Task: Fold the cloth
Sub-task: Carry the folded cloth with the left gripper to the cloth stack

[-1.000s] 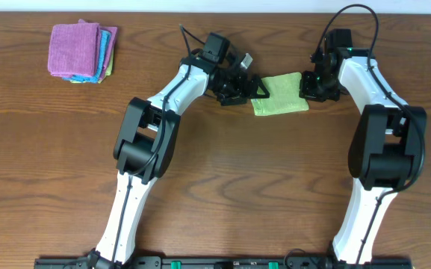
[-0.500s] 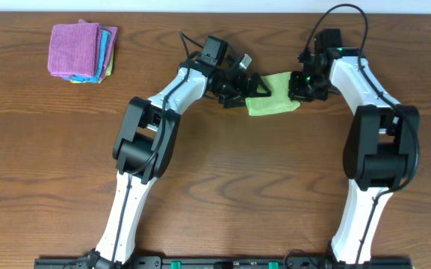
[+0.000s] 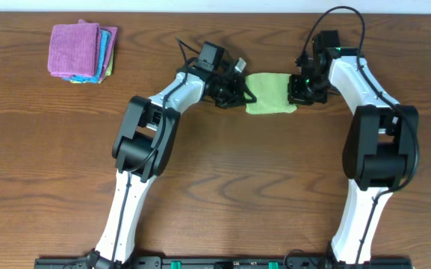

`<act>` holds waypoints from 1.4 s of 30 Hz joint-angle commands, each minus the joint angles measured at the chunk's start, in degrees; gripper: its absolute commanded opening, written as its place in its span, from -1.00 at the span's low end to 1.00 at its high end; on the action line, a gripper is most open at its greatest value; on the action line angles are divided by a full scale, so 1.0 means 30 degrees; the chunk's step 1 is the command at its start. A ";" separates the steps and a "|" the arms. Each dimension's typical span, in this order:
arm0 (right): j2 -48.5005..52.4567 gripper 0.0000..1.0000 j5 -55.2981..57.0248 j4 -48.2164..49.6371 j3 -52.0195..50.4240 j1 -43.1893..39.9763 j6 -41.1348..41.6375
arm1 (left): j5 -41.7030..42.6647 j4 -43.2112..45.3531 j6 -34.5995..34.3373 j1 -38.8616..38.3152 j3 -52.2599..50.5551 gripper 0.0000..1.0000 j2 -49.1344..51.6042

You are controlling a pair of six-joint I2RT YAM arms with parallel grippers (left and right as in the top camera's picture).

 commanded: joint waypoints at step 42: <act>-0.0605 -0.97 -0.0831 -0.3147 0.5107 -0.1275 -0.0896 | -0.2186 -1.5671 0.8910 1.4943 1.4542 -0.88 -0.5136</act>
